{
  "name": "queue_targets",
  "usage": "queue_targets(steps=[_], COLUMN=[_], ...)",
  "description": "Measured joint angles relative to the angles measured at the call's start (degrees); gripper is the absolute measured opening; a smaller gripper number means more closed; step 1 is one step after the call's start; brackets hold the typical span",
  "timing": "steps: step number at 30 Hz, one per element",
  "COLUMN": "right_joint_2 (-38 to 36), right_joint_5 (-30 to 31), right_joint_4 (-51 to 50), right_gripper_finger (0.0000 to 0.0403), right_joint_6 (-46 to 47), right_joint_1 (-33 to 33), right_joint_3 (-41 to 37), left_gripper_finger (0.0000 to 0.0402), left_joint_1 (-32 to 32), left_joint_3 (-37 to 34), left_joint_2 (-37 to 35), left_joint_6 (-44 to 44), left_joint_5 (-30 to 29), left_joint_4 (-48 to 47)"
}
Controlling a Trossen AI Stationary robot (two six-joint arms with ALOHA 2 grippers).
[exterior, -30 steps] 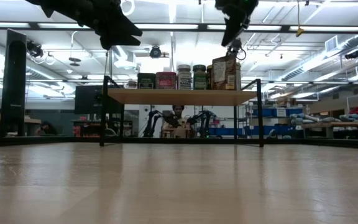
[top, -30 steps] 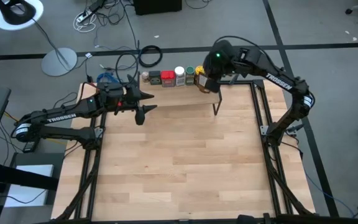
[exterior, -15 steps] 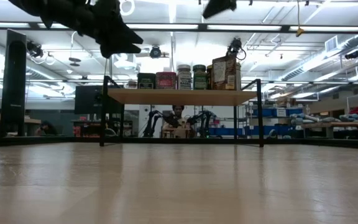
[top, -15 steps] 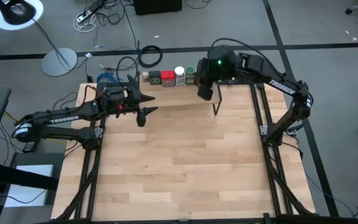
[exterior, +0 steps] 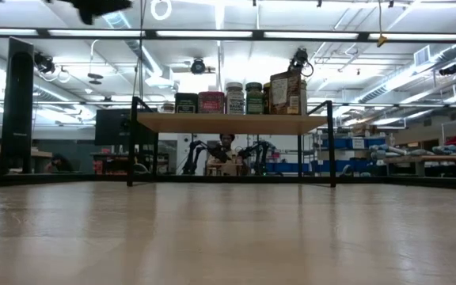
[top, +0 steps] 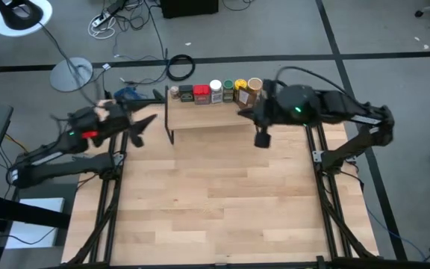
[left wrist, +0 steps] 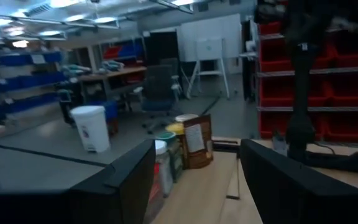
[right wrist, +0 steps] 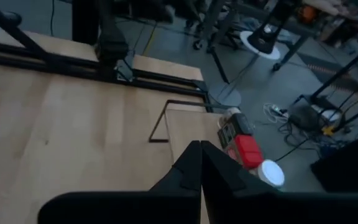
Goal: Shelf spices
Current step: Put the orange seasoning pack on the shelf
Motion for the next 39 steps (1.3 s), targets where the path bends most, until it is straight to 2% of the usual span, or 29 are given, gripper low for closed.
queue_targets(steps=[3,7,13,19,22,26,32,35,39], right_joint_2=[-5.77,-15.26,-28.83,-35.41,-35.15,-32.14,-24.18,-20.28,-16.79], right_joint_5=[5.28,8.56,11.69,12.61,15.75,23.26,24.72,25.24,26.90], right_joint_4=[2.99,14.73,34.37,54.58,61.71,64.27,69.46,71.72,73.25], right_gripper_finger=[0.0002,0.0001,0.0001,0.0002,0.0006,0.0024,0.0059,0.0047,0.0007], right_joint_6=[-0.13,-0.51,3.22,8.87,8.53,11.14,14.07,14.00,15.29], right_joint_1=[3.88,8.03,9.32,6.92,5.08,1.95,-4.65,-7.50,-9.51], right_joint_3=[-7.79,-24.43,-51.60,-69.09,-73.06,-74.89,-74.93,-74.93,-74.93], left_gripper_finger=[0.0239,0.0239,0.0239,0.0239,0.0239,0.0239,0.0239,0.0239,0.0239], left_joint_1=[0.00,0.00,0.00,0.00,0.00,-0.01,0.00,-0.02,0.00], left_joint_3=[0.00,0.00,-1.10,-3.20,-4.08,-5.30,-6.16,-6.18,-6.17], left_joint_2=[-6.79,-12.31,-13.23,-12.55,-12.56,-12.58,-12.04,-11.82,-11.80], left_joint_6=[-0.17,-1.57,-3.09,-4.80,-5.04,-5.84,-6.10,-6.49,-7.63], left_joint_5=[-1.18,-1.36,-1.01,-0.99,-0.99,-0.99,-0.99,-0.99,-0.80], left_joint_4=[-5.90,-11.20,-12.25,-12.06,-10.98,-8.46,-6.71,-6.51,-6.57])
